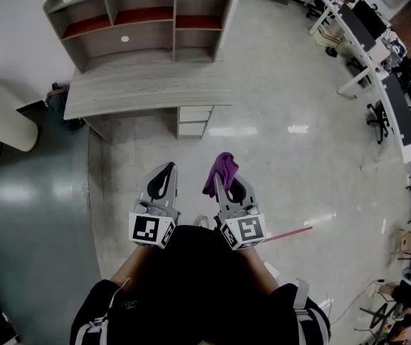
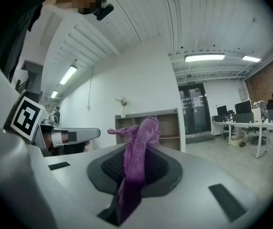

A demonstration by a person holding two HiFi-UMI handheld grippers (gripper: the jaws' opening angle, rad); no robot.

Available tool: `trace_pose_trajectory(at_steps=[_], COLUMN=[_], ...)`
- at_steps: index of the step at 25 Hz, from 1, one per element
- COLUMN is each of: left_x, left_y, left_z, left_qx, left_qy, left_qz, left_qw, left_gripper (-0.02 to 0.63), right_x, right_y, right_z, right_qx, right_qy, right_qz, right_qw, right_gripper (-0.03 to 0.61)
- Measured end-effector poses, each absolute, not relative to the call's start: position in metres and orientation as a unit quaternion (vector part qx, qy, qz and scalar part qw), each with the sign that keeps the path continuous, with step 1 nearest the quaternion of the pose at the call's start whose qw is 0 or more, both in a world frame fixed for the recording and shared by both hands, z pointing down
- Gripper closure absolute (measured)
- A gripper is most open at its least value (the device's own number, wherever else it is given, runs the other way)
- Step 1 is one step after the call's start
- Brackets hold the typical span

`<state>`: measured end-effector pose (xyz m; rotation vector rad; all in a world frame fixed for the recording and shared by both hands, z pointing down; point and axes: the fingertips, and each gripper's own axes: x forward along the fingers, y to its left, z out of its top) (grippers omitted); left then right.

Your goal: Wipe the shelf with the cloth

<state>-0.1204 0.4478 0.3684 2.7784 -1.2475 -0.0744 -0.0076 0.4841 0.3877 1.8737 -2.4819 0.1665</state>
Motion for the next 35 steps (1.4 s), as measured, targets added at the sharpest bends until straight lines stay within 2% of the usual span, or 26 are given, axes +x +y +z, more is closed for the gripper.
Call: trace_pose_trajectory(at_steps=[20,35], left_x=[-0.097,-0.046], left_y=[0.454,0.486], left_z=[0.371,0.375], left_qx=[0.913,0.904], left_qy=[-0.406,-0.424], left_qz=[-0.019,-0.005], left_qw=[0.048,0.042], left_gripper=[0.612,0.612], right_x=[0.012,0.063], right_y=[0.490,0.518], right_z=[0.384,0.394], right_qx=[0.599,0.578], right_qy=[-0.798,-0.813], right_qz=[0.060,0.072], right_qw=[-0.002,-0.008], right_gripper=[0.529,0.529])
